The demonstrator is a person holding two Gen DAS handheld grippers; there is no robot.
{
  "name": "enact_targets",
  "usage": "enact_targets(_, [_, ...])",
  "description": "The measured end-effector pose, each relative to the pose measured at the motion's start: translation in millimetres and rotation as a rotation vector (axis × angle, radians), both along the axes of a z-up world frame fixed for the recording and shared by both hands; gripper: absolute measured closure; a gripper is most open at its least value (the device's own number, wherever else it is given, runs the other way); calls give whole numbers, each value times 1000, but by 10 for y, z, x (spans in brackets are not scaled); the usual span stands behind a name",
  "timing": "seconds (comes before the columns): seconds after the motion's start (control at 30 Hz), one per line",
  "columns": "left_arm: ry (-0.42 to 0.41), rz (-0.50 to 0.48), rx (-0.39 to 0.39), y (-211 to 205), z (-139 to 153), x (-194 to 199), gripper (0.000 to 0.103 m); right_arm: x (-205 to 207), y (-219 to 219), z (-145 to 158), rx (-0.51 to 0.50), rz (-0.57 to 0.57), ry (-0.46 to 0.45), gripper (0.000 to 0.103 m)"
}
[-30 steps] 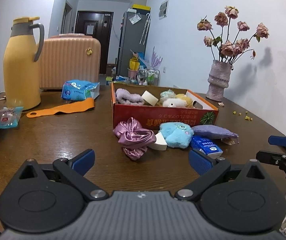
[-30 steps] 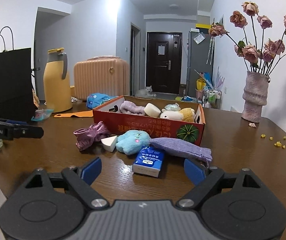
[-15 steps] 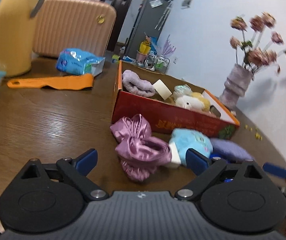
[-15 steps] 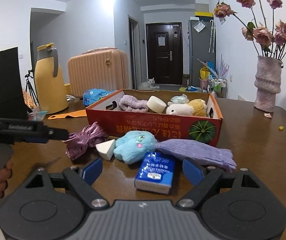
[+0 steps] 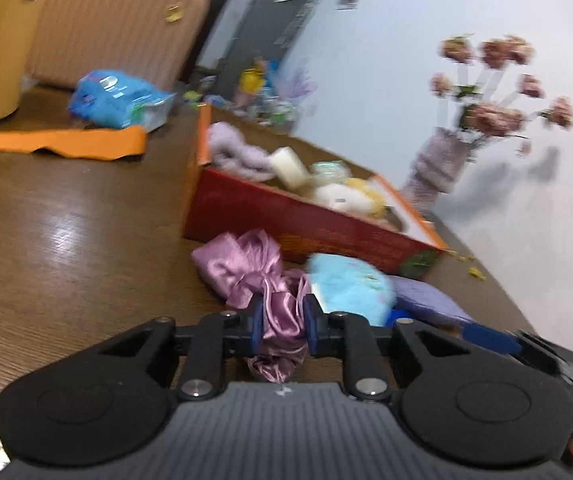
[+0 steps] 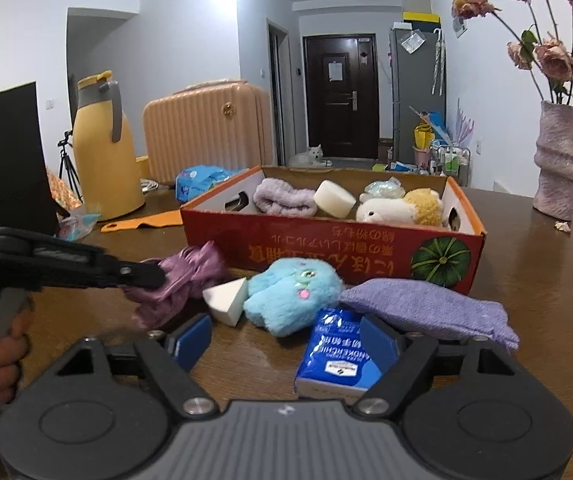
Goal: Organize soft objects
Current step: 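Close the left tool on the pink satin bow while the right tool grips it too, then carry the pink satin bow over the box and lower it inside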
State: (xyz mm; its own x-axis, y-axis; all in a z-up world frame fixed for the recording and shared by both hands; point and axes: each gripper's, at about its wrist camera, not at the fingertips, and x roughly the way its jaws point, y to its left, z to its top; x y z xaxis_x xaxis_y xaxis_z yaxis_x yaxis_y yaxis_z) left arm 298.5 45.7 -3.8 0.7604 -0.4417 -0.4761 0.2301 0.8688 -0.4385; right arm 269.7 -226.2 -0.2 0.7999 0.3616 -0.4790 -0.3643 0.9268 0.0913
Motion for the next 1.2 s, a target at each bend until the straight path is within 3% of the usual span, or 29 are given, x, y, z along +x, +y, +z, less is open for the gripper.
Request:
enact_targets(0.17, [11, -292, -125, -37, 12, -332, 84, -70, -121, 103, 60, -2, -13, 23])
enact_targets(0.23, [16, -347, -95, -59, -41, -453, 83, -90, -148, 114, 110, 25, 8, 23])
enact_targets(0.33, [23, -272, 29, -1, -120, -595, 82, -73, -106, 70, 161, 87, 48, 23])
enact_targets(0.43, [8, -182, -2, 174, -47, -613, 73, 42, 36, -22, 150, 112, 109, 32])
enact_targets(0.53, [-71, -120, 23, 220, 108, -596, 49, 91, 176, -75, 159, 140, 141, 38])
enact_targets(0.57, [-76, -117, 18, 215, 115, -561, 46, 88, 222, -91, 155, 147, 145, 40])
enact_targets(0.73, [9, -140, 15, 55, -72, -303, 47, 56, 243, -249, 181, 126, 184, 59])
enact_targets(0.83, [56, -163, 13, -25, -203, -287, 50, 1, 184, -294, 209, 106, 199, 60])
enact_targets(0.93, [78, -153, -3, -16, -277, -320, 65, -60, 147, -330, 211, 105, 204, 60])
enact_targets(1.0, [92, -139, -31, 5, -292, -332, 69, -58, 120, -354, 232, 103, 215, 61])
enact_targets(1.03, [102, -133, -41, 9, -289, -346, 73, -52, 108, -356, 241, 108, 224, 64])
enact_targets(1.07, [102, -135, -43, 1, -279, -363, 78, -52, 99, -355, 251, 122, 235, 78])
enact_targets(1.1, [99, -136, -41, -11, -267, -386, 79, -58, 95, -346, 266, 140, 242, 86])
enact_targets(1.2, [95, -125, -37, -26, -230, -452, 82, -107, 159, -296, 225, 162, 228, 89])
